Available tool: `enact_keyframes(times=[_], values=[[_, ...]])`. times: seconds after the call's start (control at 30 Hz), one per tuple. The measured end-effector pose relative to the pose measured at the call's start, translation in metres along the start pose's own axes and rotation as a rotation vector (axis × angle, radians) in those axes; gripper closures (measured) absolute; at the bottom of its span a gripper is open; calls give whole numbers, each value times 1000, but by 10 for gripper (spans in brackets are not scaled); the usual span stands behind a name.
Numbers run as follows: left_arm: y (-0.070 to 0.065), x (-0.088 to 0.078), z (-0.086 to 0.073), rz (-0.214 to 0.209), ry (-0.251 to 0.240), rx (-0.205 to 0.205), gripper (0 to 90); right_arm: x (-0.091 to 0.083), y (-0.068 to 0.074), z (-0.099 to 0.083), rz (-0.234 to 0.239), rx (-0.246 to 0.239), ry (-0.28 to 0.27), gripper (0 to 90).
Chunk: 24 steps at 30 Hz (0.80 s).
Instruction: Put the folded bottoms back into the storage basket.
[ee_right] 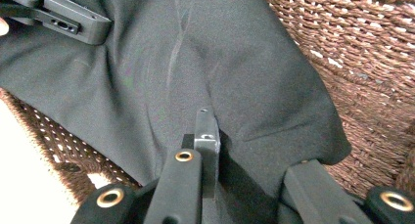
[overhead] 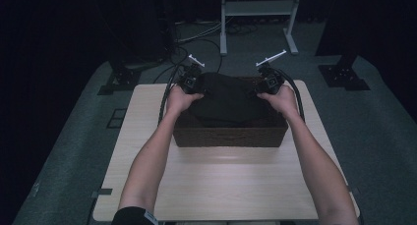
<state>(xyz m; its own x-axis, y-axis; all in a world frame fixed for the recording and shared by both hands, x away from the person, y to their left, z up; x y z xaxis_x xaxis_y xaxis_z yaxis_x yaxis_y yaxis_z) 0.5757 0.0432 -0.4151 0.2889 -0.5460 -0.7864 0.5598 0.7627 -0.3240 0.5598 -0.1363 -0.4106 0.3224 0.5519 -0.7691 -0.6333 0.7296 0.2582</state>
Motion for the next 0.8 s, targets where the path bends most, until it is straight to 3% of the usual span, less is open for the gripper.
enact_keyframes(times=[0.8], values=[[14, 19, -13, 25, 30, -34, 693, 25, -7, -13, 14, 32, 35, 772]])
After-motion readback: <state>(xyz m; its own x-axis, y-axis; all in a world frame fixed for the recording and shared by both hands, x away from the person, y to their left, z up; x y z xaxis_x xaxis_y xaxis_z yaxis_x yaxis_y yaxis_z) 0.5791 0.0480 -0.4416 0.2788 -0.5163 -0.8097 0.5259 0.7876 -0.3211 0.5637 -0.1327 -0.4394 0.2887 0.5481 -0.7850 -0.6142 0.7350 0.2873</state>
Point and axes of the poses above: each handheld gripper's, and its own axes: x roughly forward along the jaws, z roughly out of its top, y roughly to its left, the point moved 10 cm from there along x, roughly forward along the jaws, and after that the axes turned 6 degrees about -x, right-handed, at the moved point
